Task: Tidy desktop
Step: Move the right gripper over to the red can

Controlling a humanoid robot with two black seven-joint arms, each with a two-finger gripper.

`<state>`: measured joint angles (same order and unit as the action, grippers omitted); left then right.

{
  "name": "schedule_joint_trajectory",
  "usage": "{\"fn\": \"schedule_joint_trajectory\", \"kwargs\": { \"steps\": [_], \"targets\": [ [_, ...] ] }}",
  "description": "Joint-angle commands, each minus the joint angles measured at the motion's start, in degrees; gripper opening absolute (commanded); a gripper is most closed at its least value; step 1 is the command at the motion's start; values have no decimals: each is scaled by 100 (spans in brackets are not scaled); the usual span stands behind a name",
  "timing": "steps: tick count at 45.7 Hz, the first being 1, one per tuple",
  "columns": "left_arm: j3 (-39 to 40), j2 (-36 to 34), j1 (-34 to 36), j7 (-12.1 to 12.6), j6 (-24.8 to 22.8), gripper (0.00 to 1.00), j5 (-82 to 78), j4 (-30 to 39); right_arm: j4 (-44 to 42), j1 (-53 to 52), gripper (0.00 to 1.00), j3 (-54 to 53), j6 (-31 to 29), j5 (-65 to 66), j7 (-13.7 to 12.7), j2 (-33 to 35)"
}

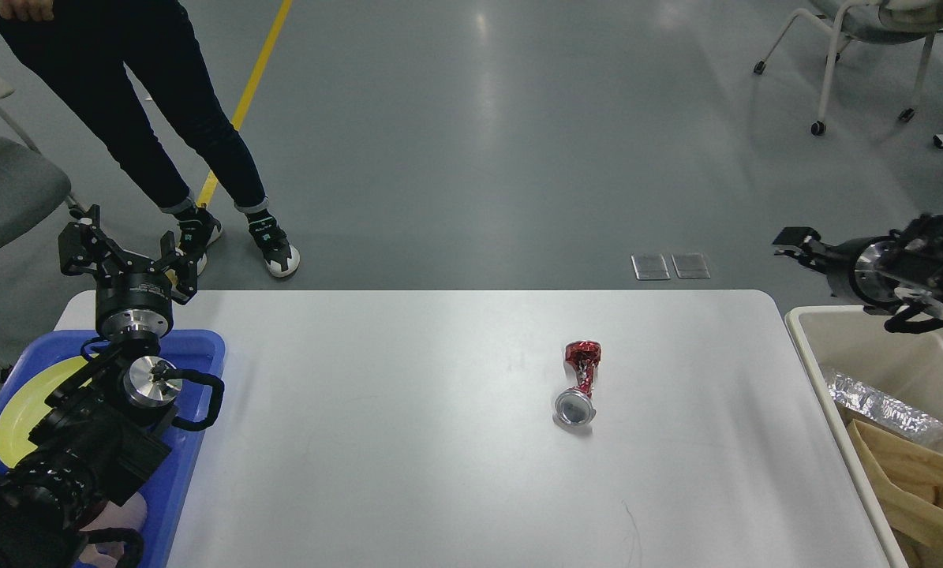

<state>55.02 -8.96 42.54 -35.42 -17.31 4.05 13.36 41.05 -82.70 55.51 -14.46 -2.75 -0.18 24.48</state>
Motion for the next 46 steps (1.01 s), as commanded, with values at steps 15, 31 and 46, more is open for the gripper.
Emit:
{"fn": "schedule_joint_trajectory", "kwargs": {
  "steps": [15,31,46],
  "targets": [
    [0,0,0,0,0,97,0,0,790,-2047,100,56,-3897,-6,-8,-1481],
    [0,0,0,0,0,97,0,0,-79,-705,100,188,-2431,11,-26,-2465],
    [0,0,0,0,0,97,8,0,-730,553,100,188,-1508,29,-26,-2597]
  ]
}}
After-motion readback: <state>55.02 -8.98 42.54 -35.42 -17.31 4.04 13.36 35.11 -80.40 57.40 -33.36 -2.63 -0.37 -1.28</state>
